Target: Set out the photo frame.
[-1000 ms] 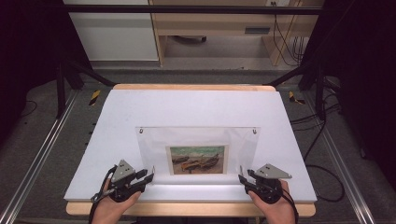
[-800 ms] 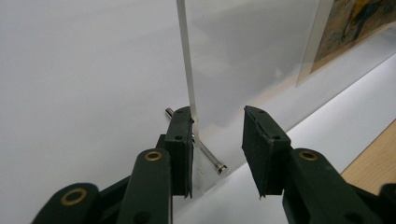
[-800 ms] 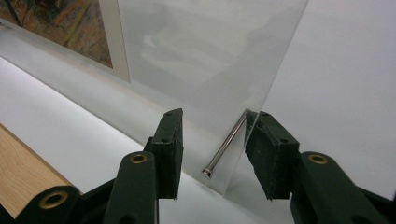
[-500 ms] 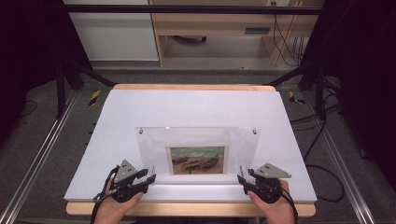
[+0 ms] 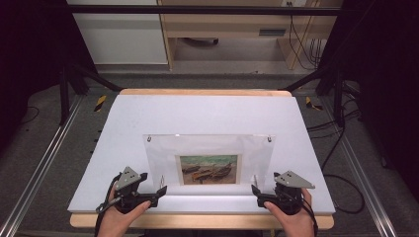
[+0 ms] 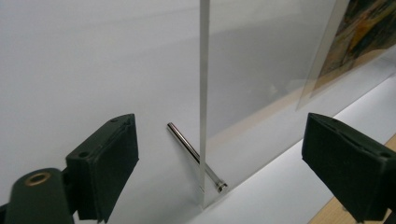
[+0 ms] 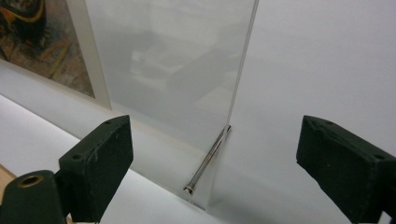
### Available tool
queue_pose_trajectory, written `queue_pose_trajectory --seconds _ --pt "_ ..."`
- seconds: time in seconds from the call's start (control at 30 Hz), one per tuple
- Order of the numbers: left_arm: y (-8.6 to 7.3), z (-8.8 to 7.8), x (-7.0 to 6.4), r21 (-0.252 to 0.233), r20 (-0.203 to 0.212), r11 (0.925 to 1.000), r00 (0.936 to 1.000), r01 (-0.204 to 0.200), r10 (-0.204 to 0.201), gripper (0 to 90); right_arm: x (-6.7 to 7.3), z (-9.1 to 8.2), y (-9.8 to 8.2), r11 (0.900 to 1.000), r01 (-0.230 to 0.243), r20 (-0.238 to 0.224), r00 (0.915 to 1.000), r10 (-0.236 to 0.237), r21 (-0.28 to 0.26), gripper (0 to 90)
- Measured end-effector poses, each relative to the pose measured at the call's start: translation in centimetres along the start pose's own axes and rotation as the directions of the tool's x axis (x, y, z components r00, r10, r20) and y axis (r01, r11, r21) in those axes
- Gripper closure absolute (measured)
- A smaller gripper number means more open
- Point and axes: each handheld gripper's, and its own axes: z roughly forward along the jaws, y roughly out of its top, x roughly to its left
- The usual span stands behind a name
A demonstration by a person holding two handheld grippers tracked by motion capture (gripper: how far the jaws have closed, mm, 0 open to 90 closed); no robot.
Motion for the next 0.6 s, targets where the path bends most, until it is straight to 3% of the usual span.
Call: queue_pose_trajectory --seconds 0.27,0.5,0.6 --pt "-0.1 -1.3 0.5 -0.048 0.011 0.9988 0.9999 -0.013 0.013 8.2 -0.5 -1.6 -0.3 0.998 0.02 0.004 0.9998 -0.02 -0.054 8.2" --pt "-0.2 -2.2 1.7 -0.067 -0.005 0.9977 1.0 -0.008 0.008 8.5 -1.4 -2.7 -0.9 0.998 -0.015 0.026 0.9995 0.017 -0.064 8.3" --pt "-0.2 -2.5 2.3 -0.068 -0.025 0.9976 0.9996 -0.012 0.01 8.9 -2.0 -3.2 -1.2 0.998 -0.028 0.056 0.9979 0.032 -0.062 10.7"
